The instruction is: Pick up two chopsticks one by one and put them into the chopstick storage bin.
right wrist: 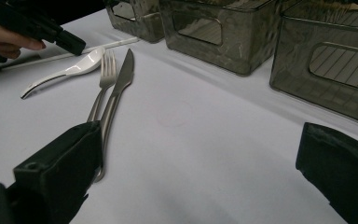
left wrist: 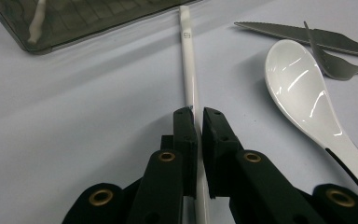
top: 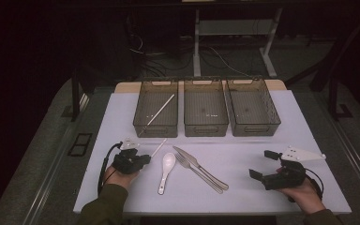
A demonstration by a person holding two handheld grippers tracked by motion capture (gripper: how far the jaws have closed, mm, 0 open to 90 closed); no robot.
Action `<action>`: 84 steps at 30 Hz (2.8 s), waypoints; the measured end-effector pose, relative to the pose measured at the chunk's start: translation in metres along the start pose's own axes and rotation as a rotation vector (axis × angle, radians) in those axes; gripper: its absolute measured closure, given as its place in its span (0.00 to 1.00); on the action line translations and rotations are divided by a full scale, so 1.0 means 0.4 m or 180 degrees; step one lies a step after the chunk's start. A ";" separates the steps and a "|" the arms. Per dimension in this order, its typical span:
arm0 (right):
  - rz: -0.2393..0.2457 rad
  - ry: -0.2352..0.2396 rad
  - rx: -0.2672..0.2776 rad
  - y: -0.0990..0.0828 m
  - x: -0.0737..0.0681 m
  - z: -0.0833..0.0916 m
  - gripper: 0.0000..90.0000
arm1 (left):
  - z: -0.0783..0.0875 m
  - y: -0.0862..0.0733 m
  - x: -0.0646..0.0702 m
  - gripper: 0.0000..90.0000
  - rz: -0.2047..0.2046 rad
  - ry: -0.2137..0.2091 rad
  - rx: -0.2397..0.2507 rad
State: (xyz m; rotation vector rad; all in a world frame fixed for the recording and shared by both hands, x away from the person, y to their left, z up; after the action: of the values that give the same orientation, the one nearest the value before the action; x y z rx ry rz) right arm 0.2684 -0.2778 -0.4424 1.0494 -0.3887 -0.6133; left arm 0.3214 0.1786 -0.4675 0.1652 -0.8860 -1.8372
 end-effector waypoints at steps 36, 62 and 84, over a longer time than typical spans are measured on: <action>0.0108 0.0039 -0.0204 -0.013 0.000 -0.025 0.01 | 0.103 0.037 0.034 0.93 -0.0139 -0.0273 0.0172; 0.0052 0.0004 -0.0208 -0.017 0.008 -0.018 0.01 | 0.123 0.174 0.084 0.93 -0.0183 -0.0490 0.0284; 0.0036 -0.0011 -0.0166 -0.014 0.008 -0.012 0.01 | 0.057 0.349 0.063 0.93 -0.0020 -0.0332 0.0424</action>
State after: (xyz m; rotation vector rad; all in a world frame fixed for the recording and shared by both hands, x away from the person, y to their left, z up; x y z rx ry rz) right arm 0.2721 -0.2787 -0.4497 0.9960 -0.3796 -0.6121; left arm 0.4034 0.1426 -0.3550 0.1566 -1.0829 -1.8061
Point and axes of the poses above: each handheld gripper's, and its own axes: z roughly backward along the jaws, y roughly out of its top, x roughly to its right, the point moved 3 cm from there along -z, roughly forward along the jaws, and after that the axes turned 13 degrees about z, right-handed, at the moved point
